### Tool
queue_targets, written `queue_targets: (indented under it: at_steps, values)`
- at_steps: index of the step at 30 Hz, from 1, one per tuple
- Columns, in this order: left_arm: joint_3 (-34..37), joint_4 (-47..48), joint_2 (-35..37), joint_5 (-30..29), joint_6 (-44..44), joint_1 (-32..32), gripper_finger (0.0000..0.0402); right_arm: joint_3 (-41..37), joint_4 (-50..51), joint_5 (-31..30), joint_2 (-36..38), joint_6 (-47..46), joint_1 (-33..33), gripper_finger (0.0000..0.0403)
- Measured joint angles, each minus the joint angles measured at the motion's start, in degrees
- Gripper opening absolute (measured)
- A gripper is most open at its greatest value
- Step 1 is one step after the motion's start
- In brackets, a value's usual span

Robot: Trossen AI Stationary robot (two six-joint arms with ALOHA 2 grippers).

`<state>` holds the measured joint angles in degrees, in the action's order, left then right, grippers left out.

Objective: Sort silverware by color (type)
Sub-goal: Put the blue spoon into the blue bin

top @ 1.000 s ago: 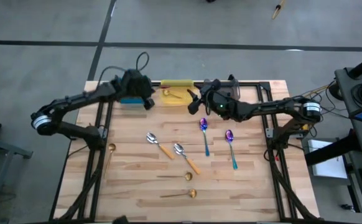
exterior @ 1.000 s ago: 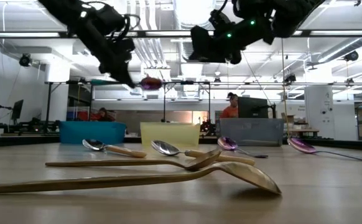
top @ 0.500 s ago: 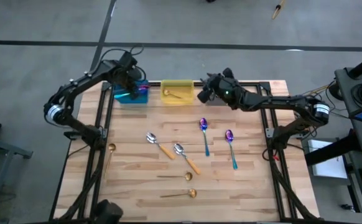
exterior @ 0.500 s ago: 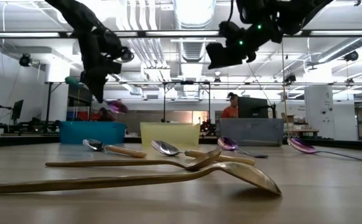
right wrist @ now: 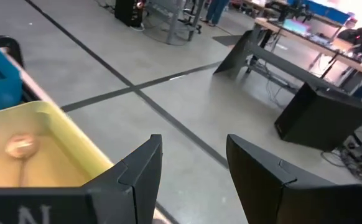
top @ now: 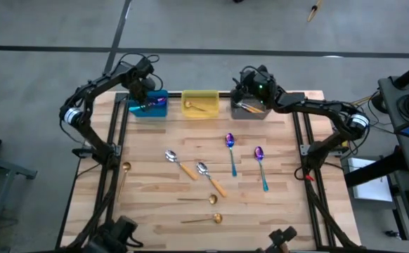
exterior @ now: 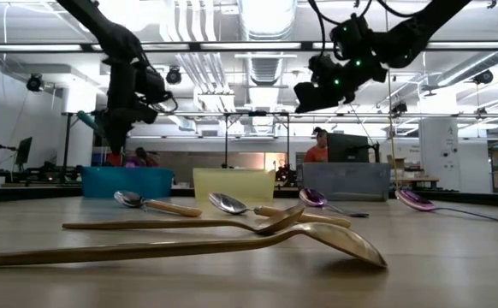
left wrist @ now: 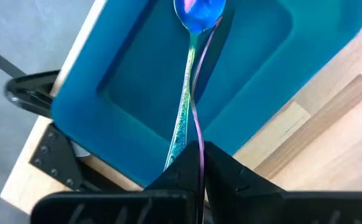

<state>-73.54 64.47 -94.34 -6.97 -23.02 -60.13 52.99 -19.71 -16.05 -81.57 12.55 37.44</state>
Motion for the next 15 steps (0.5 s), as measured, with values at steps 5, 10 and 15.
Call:
queue_targets:
  at_steps: [5,10,15]
  values:
    - [0.0,-1.5,-3.2,0.0,0.2,-1.2,0.0000,0.0,-2.0,0.0,-0.8,0.1,1.6,0.0170]
    - [0.0,-2.3,-4.5,1.2,0.5,-1.7,0.0000,0.0,-2.1,0.1,-1.9,-0.5,1.8,0.0170]
    - [0.0,-5.8,-4.9,7.0,3.1,-3.1,0.0000,0.0,-4.0,0.1,-3.9,0.1,2.2,0.0170]
